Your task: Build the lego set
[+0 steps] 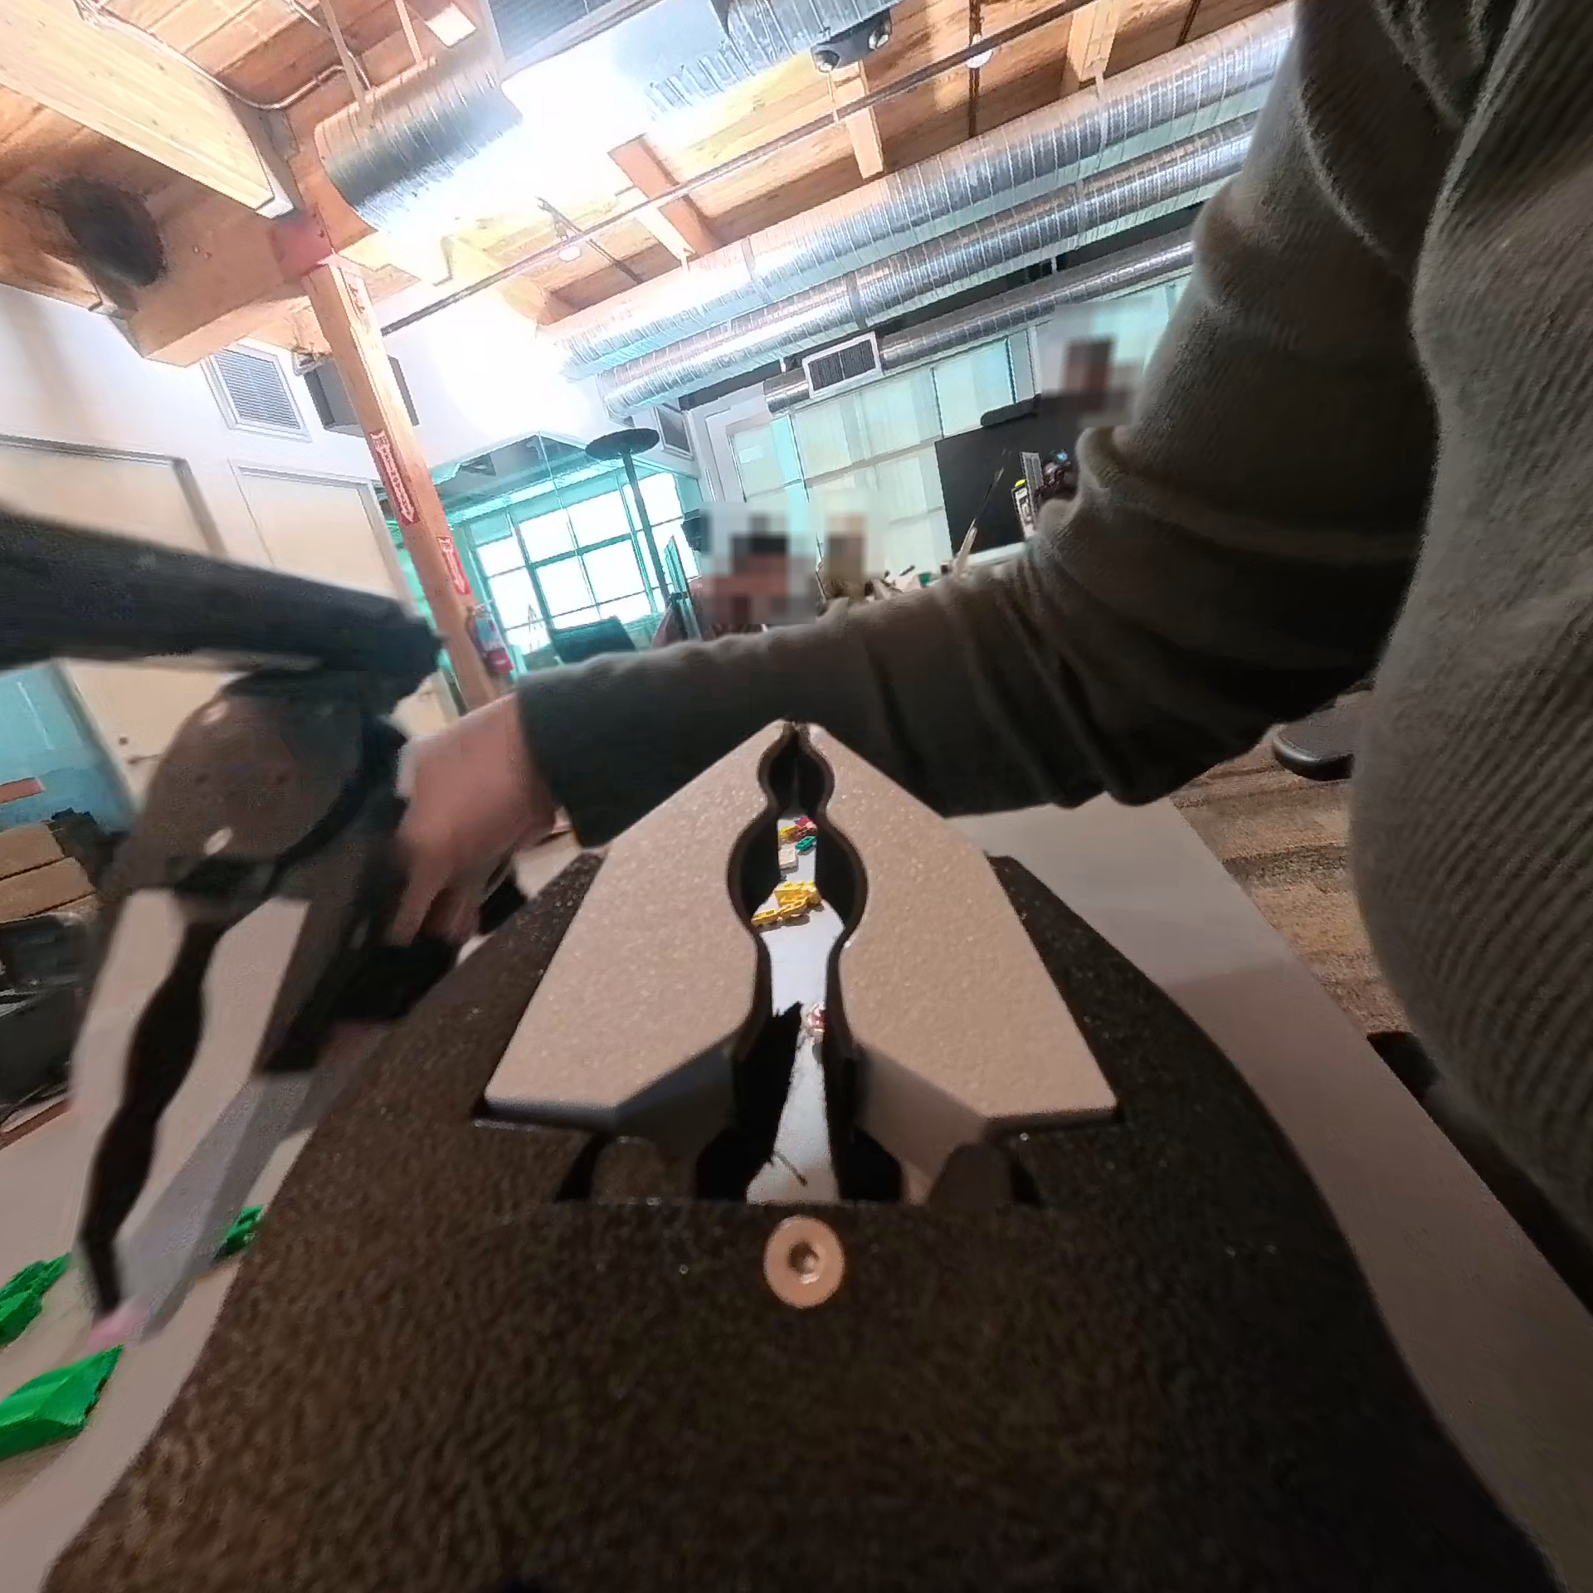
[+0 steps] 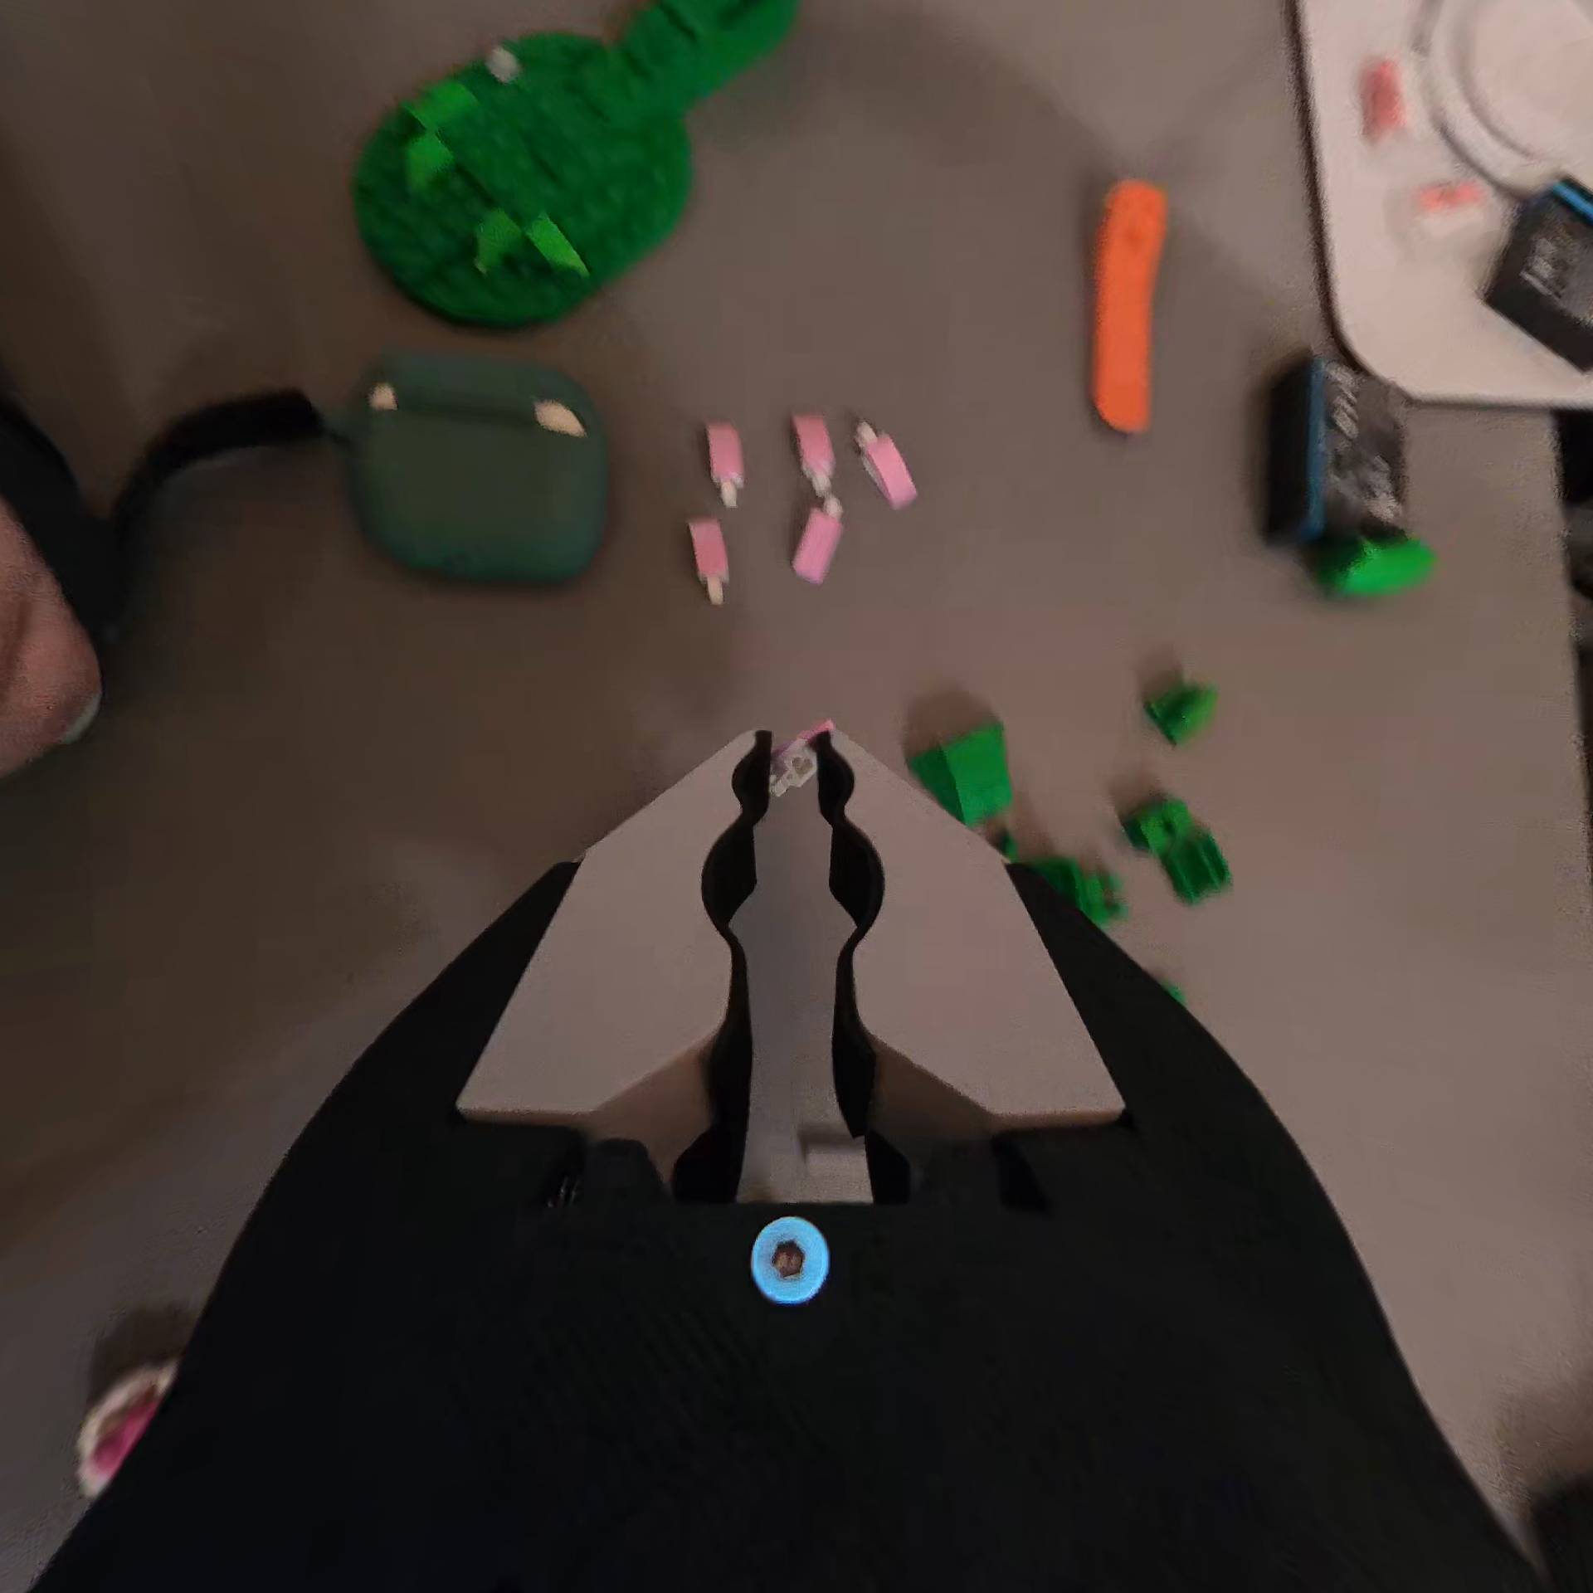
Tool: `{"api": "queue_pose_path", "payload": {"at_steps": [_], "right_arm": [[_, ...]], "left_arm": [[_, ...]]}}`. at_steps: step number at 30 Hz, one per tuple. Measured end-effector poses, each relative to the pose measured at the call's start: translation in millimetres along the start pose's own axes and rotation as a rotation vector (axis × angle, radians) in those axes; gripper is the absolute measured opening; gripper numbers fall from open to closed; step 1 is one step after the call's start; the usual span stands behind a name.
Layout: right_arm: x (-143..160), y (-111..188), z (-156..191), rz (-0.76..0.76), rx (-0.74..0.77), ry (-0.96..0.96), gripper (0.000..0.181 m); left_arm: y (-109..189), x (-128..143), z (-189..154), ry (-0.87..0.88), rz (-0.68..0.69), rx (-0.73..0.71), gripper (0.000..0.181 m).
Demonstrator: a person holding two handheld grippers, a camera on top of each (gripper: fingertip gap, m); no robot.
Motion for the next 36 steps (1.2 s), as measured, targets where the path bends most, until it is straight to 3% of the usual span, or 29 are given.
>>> {"api": "queue_pose_path", "payload": {"at_steps": [6, 11, 18, 21, 30, 36], "right_arm": [[-15.9, -41.2, 3.7, -0.050, -0.186, -0.184, 0.010], [-3.3, -44.9, -5.2, -0.010, -0.157, -0.240, 0.016], [0.8, -11.4, -4.7, -0.027, 0.012, -0.152, 0.025], [13.0, 3.8, 6.1, 0.044, 0.039, -0.138, 0.025], [73.0, 115.2, 67.7, 0.261, 0.080, -0.367, 0.027], [95.8, 120.3, 95.4, 0.368, 0.093, -0.201, 0.026]], "left_arm": [[-0.2, 0.2, -0.9, -0.005, 0.003, 0.006, 0.000], [-0.3, 0.3, -1.3, -0.006, 0.004, 0.009, 0.000], [-1.0, 1.1, -1.4, -0.003, 0.007, 0.012, 0.000], [-0.9, 1.0, -1.6, -0.003, 0.007, 0.013, 0.000], [-1.1, 1.3, -1.0, 0.000, 0.006, 0.010, 0.000], [-0.9, 1.2, -1.0, 0.002, 0.006, 0.011, 0.000]]}}
Point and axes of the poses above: each gripper's, where its closed fingertips meet, y back along the fingers, x out of its underside, z = x × y across the jaws, the point moved 5 cm from there along y, back along the fingers, and after that the axes turned 14 degrees about -z, right-handed, at the moved point
